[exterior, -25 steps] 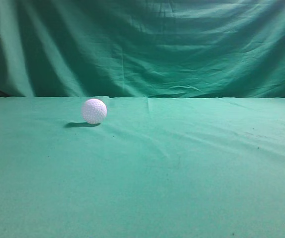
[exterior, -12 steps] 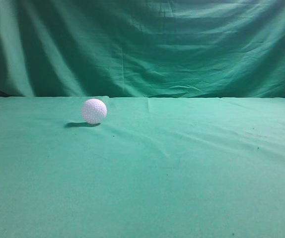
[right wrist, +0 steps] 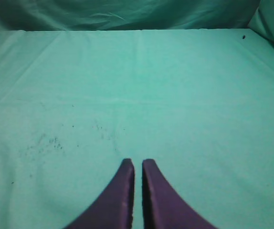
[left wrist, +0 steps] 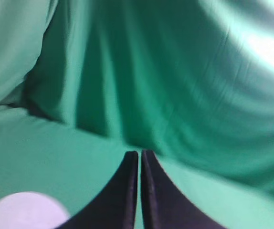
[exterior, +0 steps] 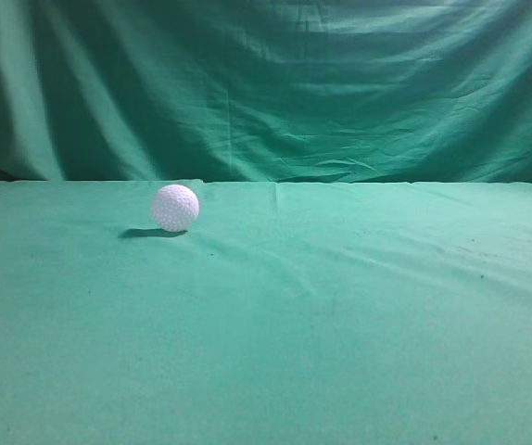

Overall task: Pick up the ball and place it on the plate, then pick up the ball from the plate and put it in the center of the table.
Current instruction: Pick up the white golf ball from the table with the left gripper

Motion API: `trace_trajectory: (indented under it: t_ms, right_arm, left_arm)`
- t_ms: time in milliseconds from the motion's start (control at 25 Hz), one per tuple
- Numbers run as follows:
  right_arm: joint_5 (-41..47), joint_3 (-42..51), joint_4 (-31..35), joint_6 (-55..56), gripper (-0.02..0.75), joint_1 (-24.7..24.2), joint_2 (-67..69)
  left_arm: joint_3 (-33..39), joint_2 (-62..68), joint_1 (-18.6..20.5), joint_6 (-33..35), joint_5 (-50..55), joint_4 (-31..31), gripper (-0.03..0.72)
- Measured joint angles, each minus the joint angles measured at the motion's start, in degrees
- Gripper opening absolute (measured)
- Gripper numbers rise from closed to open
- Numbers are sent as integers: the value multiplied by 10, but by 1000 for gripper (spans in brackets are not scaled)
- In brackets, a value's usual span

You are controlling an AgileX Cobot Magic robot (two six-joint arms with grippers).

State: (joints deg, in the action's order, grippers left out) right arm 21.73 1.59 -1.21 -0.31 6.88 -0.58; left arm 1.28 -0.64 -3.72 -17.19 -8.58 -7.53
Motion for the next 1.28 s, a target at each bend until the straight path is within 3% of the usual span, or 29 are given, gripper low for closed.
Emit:
trace_trajectory:
  t_ms: [160,360,560,680,920,1000,1280]
  right_arm:
    - [0,0,0,0,51,0,0]
    - [0,0,0,0,51,0,0]
    - [0,0,0,0,51,0,0]
    - [0,0,0,0,51,0,0]
    - [0,0,0,0,51,0,0]
    - [0,0,0,0,51,0,0]
    - [0,0,0,0,51,0,0]
  left_arm:
    - [-39,0,0,-122,50,104,0]
    - [-132,26,0,-150,163,174,0]
    - [-179,111,0,-93,262,161,0]
    - [-180,153,0,-45,279,154,0]
    - [-181,184,0,-22,281,132,0]
    - [-191,192,0,31,296,102,0]
    - [-279,306,0,357,465,-123,0]
